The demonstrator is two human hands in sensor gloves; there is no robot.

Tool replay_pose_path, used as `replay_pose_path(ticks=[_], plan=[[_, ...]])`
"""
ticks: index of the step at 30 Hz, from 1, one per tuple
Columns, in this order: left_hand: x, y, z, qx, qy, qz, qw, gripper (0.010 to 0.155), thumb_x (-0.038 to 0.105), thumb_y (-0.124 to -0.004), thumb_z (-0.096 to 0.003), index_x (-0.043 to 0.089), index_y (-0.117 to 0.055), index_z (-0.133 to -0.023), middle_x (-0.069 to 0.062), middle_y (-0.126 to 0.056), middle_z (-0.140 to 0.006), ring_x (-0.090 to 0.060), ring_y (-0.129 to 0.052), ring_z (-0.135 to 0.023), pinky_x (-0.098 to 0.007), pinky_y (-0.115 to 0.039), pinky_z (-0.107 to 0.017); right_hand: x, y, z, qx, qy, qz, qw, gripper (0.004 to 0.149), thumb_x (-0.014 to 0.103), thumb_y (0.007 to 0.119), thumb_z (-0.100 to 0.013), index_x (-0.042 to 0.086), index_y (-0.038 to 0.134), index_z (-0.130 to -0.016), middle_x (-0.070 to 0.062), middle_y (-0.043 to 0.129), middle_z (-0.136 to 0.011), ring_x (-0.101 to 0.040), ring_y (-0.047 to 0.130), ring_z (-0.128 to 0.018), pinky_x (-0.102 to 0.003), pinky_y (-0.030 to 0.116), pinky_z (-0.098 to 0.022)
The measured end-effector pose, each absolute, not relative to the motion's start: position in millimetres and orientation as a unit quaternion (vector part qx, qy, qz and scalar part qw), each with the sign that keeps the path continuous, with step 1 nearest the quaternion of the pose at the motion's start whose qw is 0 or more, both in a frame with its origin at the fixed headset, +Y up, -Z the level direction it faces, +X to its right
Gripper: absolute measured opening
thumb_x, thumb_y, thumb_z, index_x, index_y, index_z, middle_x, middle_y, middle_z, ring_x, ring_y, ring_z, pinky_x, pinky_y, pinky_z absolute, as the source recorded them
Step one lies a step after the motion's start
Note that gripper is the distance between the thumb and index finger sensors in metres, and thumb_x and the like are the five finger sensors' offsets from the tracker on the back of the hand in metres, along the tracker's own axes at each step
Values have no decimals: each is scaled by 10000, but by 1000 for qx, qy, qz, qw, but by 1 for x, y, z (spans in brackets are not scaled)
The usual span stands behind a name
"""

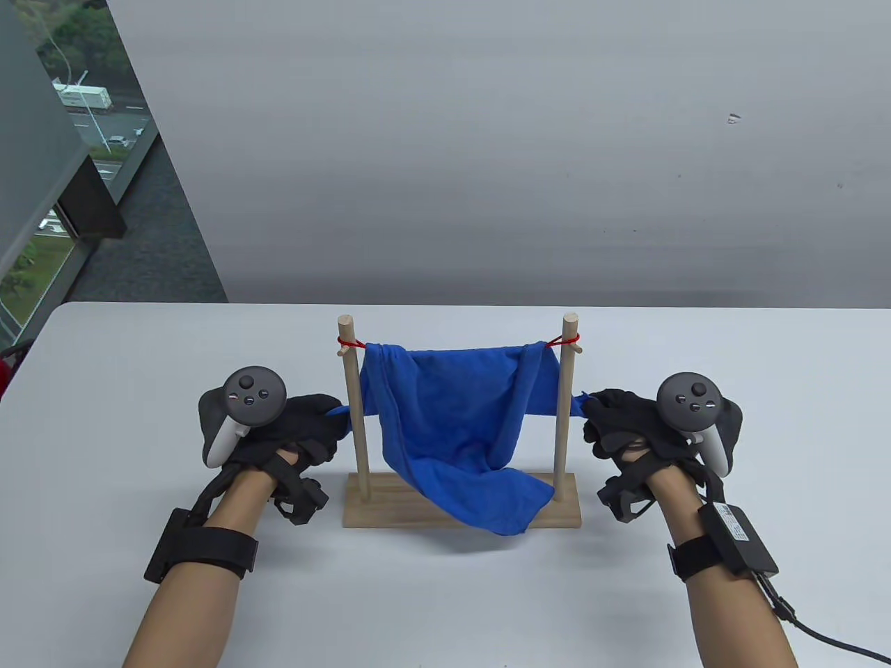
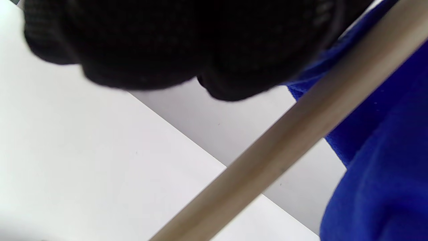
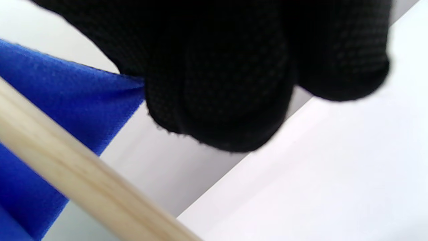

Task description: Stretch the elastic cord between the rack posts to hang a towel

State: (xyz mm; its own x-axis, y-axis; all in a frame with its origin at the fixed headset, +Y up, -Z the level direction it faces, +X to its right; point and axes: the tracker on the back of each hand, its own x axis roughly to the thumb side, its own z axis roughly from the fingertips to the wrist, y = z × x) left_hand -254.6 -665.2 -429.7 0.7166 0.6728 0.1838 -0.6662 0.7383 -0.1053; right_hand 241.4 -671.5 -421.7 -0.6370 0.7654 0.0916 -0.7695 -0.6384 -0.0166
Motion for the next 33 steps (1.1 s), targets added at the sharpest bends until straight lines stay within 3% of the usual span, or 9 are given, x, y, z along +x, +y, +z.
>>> replay_pose_path(ticks=[24, 33], plan=[[-252, -715, -439, -71, -26, 360, 930, 418, 476, -942, -377, 127, -1010, -597, 157, -1038, -123, -156, -1058, -78, -431, -918, -289, 242, -733, -437, -32, 60, 898, 435, 415, 361, 806, -438, 42, 892, -689, -13, 1029, -427, -162, 1047, -198, -401, 883, -226], [-255, -720, -442, -88, -13, 382, 920, 421, 492, -952, -374, 160, -1008, -627, 142, -1067, -183, -177, -1079, -148, -447, -908, -343, 238, -739, -438, -27, 89, 892, 443, 415, 366, 799, -445, 57, 887, -707, -17, 1022, -453, -173, 1046, -226, -412, 877, -249]])
